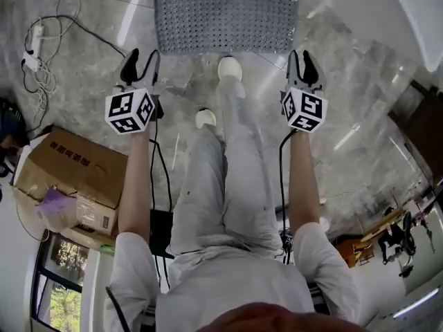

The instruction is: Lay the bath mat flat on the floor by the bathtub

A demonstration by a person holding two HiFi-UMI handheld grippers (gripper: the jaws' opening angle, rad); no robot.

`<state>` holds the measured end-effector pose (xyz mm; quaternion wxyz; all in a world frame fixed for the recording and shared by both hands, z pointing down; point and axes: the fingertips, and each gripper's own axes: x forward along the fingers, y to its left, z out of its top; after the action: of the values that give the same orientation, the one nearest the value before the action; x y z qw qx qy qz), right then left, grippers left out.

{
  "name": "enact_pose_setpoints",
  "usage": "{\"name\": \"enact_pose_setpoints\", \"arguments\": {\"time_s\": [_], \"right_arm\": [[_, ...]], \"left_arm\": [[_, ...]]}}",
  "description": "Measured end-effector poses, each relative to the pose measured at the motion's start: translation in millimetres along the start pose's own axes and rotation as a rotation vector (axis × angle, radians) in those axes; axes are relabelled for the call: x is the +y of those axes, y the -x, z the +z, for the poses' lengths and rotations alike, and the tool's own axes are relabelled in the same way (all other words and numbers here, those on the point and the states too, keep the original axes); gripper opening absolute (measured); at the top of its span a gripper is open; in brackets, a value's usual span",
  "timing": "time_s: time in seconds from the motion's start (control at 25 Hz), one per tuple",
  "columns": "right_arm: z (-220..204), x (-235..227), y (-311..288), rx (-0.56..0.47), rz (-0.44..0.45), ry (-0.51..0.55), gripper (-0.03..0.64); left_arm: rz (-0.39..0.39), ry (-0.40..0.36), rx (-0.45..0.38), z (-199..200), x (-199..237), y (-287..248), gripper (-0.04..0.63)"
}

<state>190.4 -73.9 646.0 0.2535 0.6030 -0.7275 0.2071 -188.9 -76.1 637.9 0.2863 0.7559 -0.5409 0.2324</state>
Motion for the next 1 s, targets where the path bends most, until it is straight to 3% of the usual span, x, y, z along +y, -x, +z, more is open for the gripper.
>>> {"name": "enact_pose_setpoints", "arguments": {"time_s": [0.12,0.24,0.36,0.52,0.72,1.0], "right_arm": [[130.1,38.5,102.9,-0.142,0.046,0.034,0.113],[250.5,72.0,213.3,-0.254,0.082,0.053,0.125],[357.4,95.1,310.6,-0.397,0.089,0.097,0.130],[460.0,121.4,433.7,-0.631,0.110,0.131,0.019],[490.6,156.9,518.5,-0.715,0.156,0.194,0.000],[475.8,190.1,561.5,-0.693,0.158,0.252,0.000]], "left_arm": [[-0.030,-0.107,-0.108,101.6,-64.7,96.1,0.142],[-0.066,-0.156,-0.215,199.4,-125.8,207.2,0.110],[-0.056,-0.200,-0.364,296.9,-167.3,308.0,0.023],[-0.073,-0.228,-0.547,384.9,-202.9,416.4,0.000],[-0.071,-0.266,-0.618,410.3,-227.5,496.4,0.000],[-0.183,-0.181,-0.617,385.1,-231.8,547.7,0.000]]}}
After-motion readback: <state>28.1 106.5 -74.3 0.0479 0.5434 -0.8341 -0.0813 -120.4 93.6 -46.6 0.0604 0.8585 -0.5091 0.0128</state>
